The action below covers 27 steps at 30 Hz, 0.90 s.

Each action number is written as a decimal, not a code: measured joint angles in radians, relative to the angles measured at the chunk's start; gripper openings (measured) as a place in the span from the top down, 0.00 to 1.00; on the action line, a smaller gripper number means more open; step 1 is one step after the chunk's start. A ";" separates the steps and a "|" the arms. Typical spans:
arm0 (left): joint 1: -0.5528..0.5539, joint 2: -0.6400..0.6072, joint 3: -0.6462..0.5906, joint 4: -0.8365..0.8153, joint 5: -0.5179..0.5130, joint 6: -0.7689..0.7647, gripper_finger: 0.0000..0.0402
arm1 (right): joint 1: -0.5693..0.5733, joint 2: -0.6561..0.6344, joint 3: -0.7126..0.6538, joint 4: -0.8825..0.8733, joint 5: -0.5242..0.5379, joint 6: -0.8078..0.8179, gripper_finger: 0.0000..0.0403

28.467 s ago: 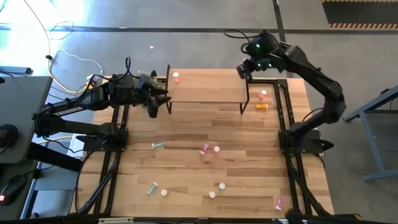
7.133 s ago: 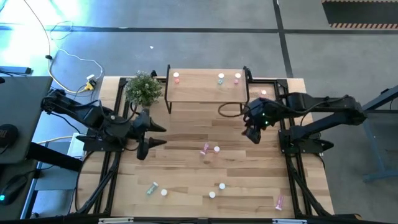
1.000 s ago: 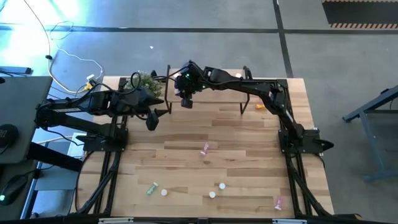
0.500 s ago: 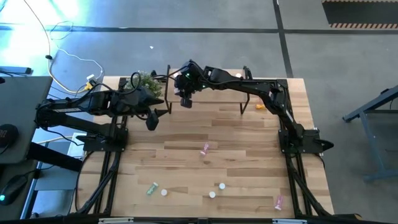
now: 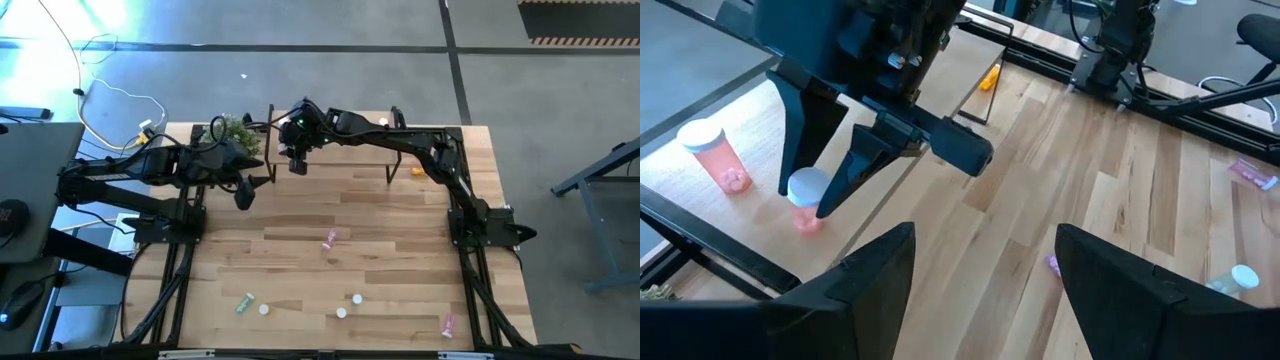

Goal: Pick and place medicine bottles onto shelf by color
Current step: Put the bottom pink pill bottle on the shelf aligned with the other pink pill bottle

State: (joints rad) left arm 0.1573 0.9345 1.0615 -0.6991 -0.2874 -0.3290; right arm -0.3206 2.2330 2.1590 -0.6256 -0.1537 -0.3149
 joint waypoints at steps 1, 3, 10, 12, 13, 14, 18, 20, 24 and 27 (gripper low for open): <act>0.000 0.000 0.000 0.000 0.000 0.000 0.42 | 0.000 0.000 0.000 0.001 0.002 0.000 0.74; 0.000 0.000 0.000 -0.001 0.000 0.000 0.42 | 0.000 0.000 0.000 -0.001 0.008 0.003 0.74; 0.000 0.000 0.000 -0.002 0.020 0.000 0.42 | 0.000 0.001 0.000 -0.001 0.029 0.023 0.74; -0.001 0.000 0.000 -0.002 0.020 -0.001 0.42 | 0.000 0.002 0.000 0.000 0.042 0.023 0.73; 0.000 0.000 0.000 -0.002 0.020 0.000 0.42 | 0.000 0.002 0.000 -0.001 0.044 0.023 0.72; 0.000 0.000 0.000 -0.002 0.020 0.000 0.42 | 0.000 0.002 0.000 -0.001 0.045 0.023 0.72; 0.000 0.000 0.000 -0.002 0.020 0.000 0.42 | 0.000 0.006 -0.003 -0.016 0.076 0.023 0.67; 0.000 0.000 0.000 -0.002 0.020 0.000 0.42 | 0.000 0.014 -0.006 -0.020 0.088 0.024 0.64; 0.000 0.000 0.000 -0.003 0.020 0.000 0.42 | -0.001 0.008 -0.004 -0.002 0.089 0.027 0.61; 0.000 0.000 0.000 -0.003 0.020 0.000 0.42 | 0.000 0.008 -0.004 0.000 0.088 0.027 0.59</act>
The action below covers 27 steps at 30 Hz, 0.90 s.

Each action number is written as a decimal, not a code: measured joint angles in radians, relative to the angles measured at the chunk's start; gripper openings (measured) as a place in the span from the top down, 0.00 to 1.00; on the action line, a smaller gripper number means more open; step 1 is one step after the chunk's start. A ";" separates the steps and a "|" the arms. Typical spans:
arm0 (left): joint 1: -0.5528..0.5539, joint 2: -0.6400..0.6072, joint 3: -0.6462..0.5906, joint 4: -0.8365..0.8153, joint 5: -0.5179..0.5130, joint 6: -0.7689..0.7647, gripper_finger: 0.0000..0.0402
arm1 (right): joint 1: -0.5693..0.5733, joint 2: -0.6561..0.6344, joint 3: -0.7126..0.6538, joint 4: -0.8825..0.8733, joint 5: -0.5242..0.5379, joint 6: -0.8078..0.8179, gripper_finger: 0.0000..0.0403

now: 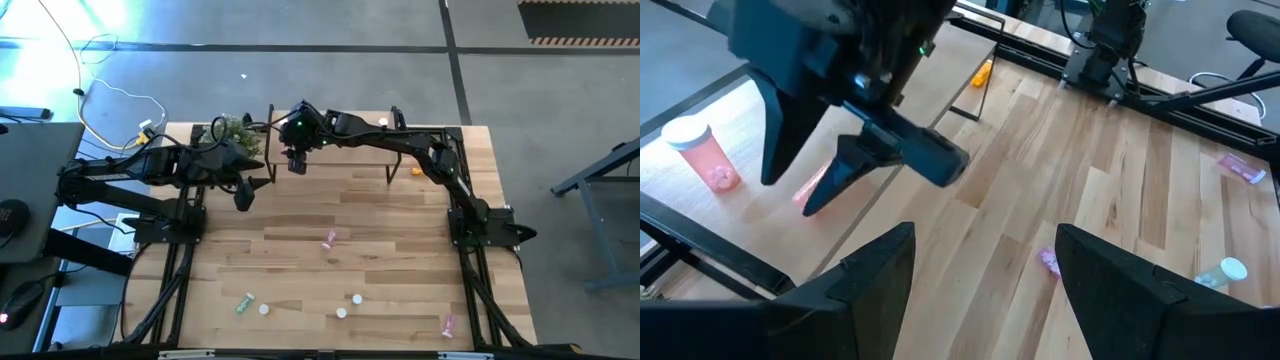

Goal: Pick and place medicine bottles onto shelf by color
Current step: Put the bottom pink pill bottle on the shelf aligned with the other pink pill bottle

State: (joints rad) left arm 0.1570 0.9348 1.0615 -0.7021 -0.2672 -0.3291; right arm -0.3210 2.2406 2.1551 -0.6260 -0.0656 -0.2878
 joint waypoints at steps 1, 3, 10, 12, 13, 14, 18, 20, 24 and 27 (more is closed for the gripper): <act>0.000 0.000 0.000 0.000 0.000 0.000 0.42 | 0.000 0.000 0.000 0.003 -0.002 0.000 0.58; 0.000 0.000 0.000 0.000 0.000 0.000 0.42 | 0.000 0.000 0.000 0.007 0.007 -0.001 0.57; 0.000 0.000 0.000 0.000 0.000 0.000 0.42 | -0.006 -0.006 0.000 -0.018 0.035 0.022 0.57; 0.000 0.000 0.000 0.000 0.000 -0.003 0.42 | -0.006 -0.019 0.000 -0.031 0.035 0.044 0.57; 0.000 0.000 0.000 0.000 0.000 -0.004 0.42 | -0.006 -0.026 0.001 -0.040 0.035 0.051 0.57; 0.000 0.000 0.000 0.000 0.000 -0.003 0.42 | -0.006 -0.036 0.002 -0.050 0.034 0.060 0.57; 0.001 0.000 0.000 -0.002 -0.001 0.047 0.42 | -0.004 -0.063 0.008 -0.094 0.030 0.110 0.57; 0.008 0.006 0.000 0.000 -0.002 0.073 0.42 | -0.003 -0.073 0.033 -0.118 0.030 0.145 0.57; 0.034 0.032 0.000 0.001 -0.002 0.146 0.42 | -0.003 -0.087 0.126 -0.193 0.031 0.205 0.57; 0.064 0.057 0.000 0.009 0.008 0.220 0.42 | -0.003 -0.093 0.204 -0.240 0.041 0.244 0.57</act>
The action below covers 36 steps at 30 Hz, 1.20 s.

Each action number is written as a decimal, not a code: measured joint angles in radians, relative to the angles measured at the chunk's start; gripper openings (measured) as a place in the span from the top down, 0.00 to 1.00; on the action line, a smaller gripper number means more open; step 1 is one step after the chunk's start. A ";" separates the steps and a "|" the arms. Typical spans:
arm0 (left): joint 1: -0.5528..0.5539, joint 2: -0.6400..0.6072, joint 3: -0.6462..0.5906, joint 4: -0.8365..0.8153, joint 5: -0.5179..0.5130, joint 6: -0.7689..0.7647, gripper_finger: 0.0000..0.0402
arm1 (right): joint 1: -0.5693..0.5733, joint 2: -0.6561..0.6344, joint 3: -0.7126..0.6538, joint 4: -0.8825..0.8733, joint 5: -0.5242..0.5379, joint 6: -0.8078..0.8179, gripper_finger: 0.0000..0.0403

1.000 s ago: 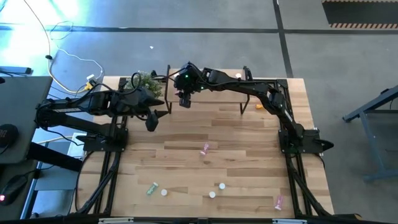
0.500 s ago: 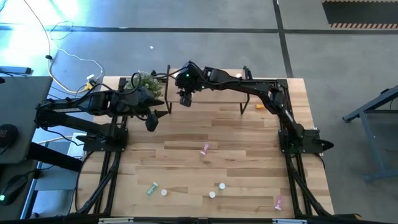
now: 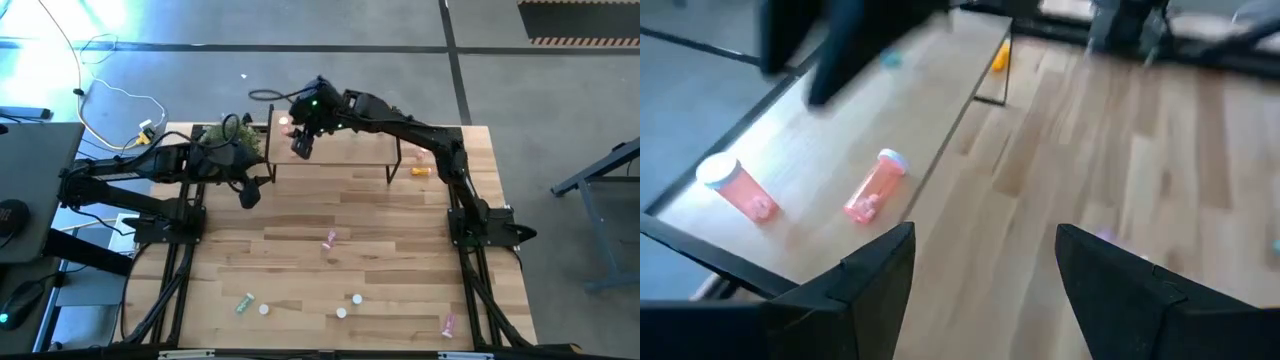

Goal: Pick and place medicine bottles onto shelf by color
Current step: Put the bottom pink pill bottle on the shelf aligned with the other pink pill bottle

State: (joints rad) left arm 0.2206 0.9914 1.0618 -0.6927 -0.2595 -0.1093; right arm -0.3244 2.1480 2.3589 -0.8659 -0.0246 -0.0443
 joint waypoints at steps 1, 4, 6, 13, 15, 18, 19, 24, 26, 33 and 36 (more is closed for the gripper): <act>0.010 0.010 0.000 0.005 0.007 0.025 0.42 | 0.000 -0.024 -0.020 0.025 0.014 0.014 0.57; 0.051 0.045 0.000 0.011 0.032 0.104 0.42 | 0.000 -0.081 -0.048 0.009 0.083 0.053 0.57; 0.081 0.067 0.000 0.011 0.059 0.155 0.42 | -0.001 -0.112 -0.048 -0.027 0.139 0.073 0.57; 0.184 0.155 0.000 0.036 0.185 0.303 0.42 | -0.003 -0.201 -0.048 -0.060 0.257 0.091 0.57; 0.209 0.180 0.000 0.067 0.218 0.322 0.42 | -0.005 -0.222 -0.048 -0.068 0.278 0.088 0.57; 0.238 0.213 0.000 0.116 0.265 0.330 0.42 | -0.014 -0.246 -0.048 -0.088 0.286 0.069 0.57; 0.247 0.225 0.000 0.131 0.276 0.330 0.42 | -0.018 -0.252 -0.048 -0.094 0.287 0.065 0.57; 0.276 0.284 0.001 0.181 0.289 0.351 0.42 | -0.047 -0.265 -0.048 -0.103 0.287 0.058 0.57; 0.290 0.311 0.017 0.177 0.297 0.381 0.42 | -0.059 -0.265 -0.049 -0.105 0.287 0.041 0.57; 0.344 0.400 0.083 0.176 0.305 0.398 0.42 | -0.104 -0.265 -0.049 -0.128 0.287 0.036 0.57; 0.363 0.426 0.100 0.174 0.343 0.409 0.42 | -0.125 -0.265 -0.049 -0.145 0.287 0.036 0.57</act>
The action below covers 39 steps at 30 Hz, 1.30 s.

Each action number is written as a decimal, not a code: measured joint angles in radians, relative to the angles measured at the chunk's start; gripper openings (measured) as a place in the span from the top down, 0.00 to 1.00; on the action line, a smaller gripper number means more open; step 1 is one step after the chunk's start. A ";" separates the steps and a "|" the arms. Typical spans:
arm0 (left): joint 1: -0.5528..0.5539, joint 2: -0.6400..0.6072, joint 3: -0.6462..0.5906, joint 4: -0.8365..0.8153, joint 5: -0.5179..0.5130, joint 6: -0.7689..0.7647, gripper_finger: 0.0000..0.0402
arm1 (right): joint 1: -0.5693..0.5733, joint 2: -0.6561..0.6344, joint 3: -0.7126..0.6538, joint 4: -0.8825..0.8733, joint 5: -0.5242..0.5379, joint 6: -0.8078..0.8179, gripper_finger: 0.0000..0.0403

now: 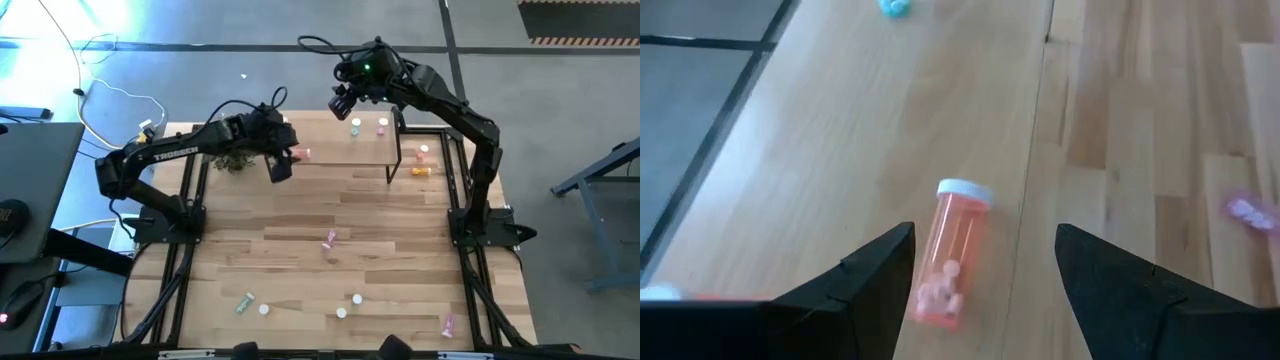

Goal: Pick and place medicine bottles onto shelf by color
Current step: Put the bottom pink pill bottle on the shelf aligned with the other pink pill bottle

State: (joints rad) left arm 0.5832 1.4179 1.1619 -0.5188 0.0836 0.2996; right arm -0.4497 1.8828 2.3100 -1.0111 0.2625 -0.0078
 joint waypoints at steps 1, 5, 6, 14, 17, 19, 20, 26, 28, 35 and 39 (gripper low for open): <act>0.006 0.007 0.005 0.000 0.011 0.000 0.42 | -0.007 0.000 0.000 -0.006 0.000 0.000 0.57; 0.014 0.036 0.017 0.001 0.017 0.009 0.42 | -0.026 0.000 0.000 -0.012 0.000 0.000 0.57; 0.014 0.040 0.017 0.000 0.017 0.016 0.42 | -0.030 0.000 0.000 -0.012 0.000 0.000 0.57; 0.014 0.086 0.019 0.011 0.003 0.027 0.42 | -0.049 0.000 0.000 -0.013 -0.009 0.000 0.57; 0.014 0.101 0.019 0.018 0.001 0.027 0.42 | -0.049 0.000 0.000 -0.013 -0.010 -0.002 0.57; 0.014 0.110 0.019 0.027 -0.002 0.027 0.42 | -0.048 0.000 0.000 -0.013 -0.011 -0.013 0.57; 0.014 0.114 0.019 0.026 -0.002 0.027 0.42 | -0.048 0.000 0.000 -0.013 -0.011 -0.017 0.57; 0.014 0.136 0.019 0.025 -0.002 0.027 0.48 | -0.048 0.000 0.000 -0.013 -0.011 -0.018 0.57; 0.014 0.141 0.019 0.023 -0.004 0.026 0.51 | -0.048 0.000 0.000 -0.013 -0.011 -0.018 0.57; 0.014 0.141 0.019 0.024 -0.006 0.026 0.63 | -0.048 0.000 0.000 -0.014 -0.011 -0.018 0.57; 0.014 0.141 0.019 0.024 -0.006 0.022 0.69 | -0.048 0.000 0.000 -0.014 -0.011 -0.018 0.57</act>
State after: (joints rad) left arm 0.5972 1.5585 1.1805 -0.4950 0.0772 0.3217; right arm -0.4980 1.8828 2.3100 -1.0249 0.2512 -0.0257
